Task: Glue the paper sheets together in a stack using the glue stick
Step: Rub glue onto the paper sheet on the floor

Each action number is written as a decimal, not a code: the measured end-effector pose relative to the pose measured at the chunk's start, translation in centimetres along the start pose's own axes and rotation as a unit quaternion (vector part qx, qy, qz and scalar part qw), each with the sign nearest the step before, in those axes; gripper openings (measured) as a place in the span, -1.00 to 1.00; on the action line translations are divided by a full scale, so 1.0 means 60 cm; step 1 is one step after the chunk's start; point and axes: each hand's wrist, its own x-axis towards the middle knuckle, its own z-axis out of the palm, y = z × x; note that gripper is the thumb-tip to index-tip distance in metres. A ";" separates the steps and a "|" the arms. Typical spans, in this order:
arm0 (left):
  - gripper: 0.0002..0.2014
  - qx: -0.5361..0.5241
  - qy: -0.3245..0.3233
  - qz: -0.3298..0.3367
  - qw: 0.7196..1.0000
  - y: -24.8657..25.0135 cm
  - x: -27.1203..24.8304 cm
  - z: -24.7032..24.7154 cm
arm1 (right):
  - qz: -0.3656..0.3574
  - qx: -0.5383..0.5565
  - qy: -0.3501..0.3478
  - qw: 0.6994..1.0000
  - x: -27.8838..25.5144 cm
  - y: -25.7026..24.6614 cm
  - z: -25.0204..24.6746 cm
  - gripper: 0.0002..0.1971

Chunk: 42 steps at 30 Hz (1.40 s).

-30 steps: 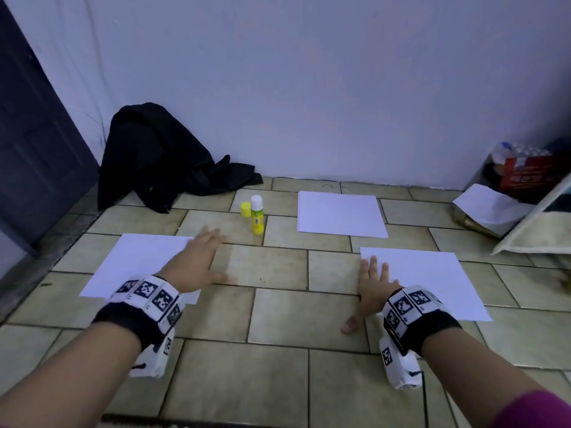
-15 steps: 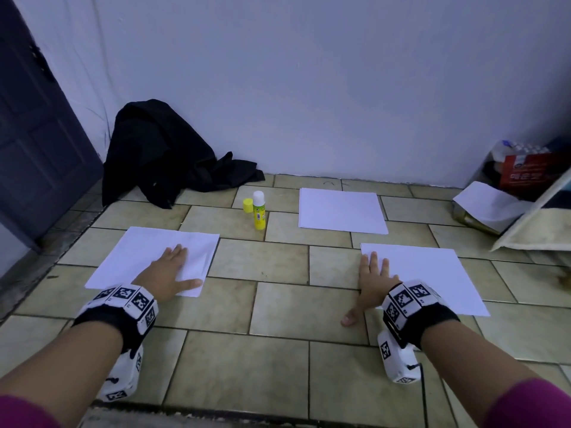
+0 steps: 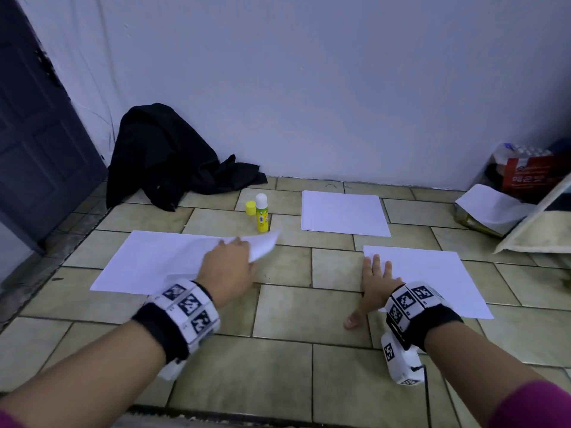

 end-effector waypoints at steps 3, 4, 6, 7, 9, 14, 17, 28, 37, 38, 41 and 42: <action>-0.63 -0.009 -0.075 0.032 0.997 0.062 -0.007 0.026 | 0.001 -0.007 0.002 1.000 0.000 0.002 -0.005 0.52; -0.62 -0.014 -0.103 0.032 0.994 0.077 -0.009 0.035 | -0.001 -0.004 0.008 1.000 0.002 0.002 -0.006 0.51; -0.49 -0.026 -0.150 0.027 0.988 0.099 -0.010 0.051 | -0.003 0.010 0.020 1.000 0.008 0.002 -0.010 0.47; -0.37 -0.018 -0.165 0.025 0.986 0.106 -0.011 0.055 | -0.005 0.017 0.033 0.999 0.012 0.001 -0.012 0.44; -0.22 0.007 -0.181 0.035 0.983 0.108 -0.007 0.057 | -0.020 0.040 0.053 0.998 0.018 0.003 -0.028 0.35; -0.39 0.033 -0.227 0.144 0.962 0.062 0.017 0.050 | -0.041 0.073 0.053 0.995 0.024 0.014 -0.077 -0.05; -0.26 0.062 -0.228 0.170 0.957 0.044 0.021 0.058 | -0.071 0.149 0.131 0.978 0.030 0.015 -0.101 -0.11; -0.25 0.022 -0.293 0.112 0.949 0.021 0.026 0.086 | -0.235 0.253 0.139 0.928 0.078 -0.186 -0.159 -0.53; -0.26 0.018 -0.307 0.116 0.945 0.020 0.026 0.084 | -0.246 0.309 0.168 0.903 0.124 -0.279 -0.166 -0.64; -0.26 0.019 -0.305 0.115 0.945 0.019 0.026 0.084 | -0.245 0.316 0.168 0.901 0.124 -0.280 -0.165 -0.65; -0.25 0.019 -0.294 0.114 0.949 0.019 0.026 0.085 | -0.231 0.337 0.173 0.896 0.117 -0.267 -0.168 -0.70; -0.25 0.019 -0.290 0.113 0.950 0.018 0.026 0.085 | -0.234 0.351 0.170 0.891 0.111 -0.259 -0.170 -0.74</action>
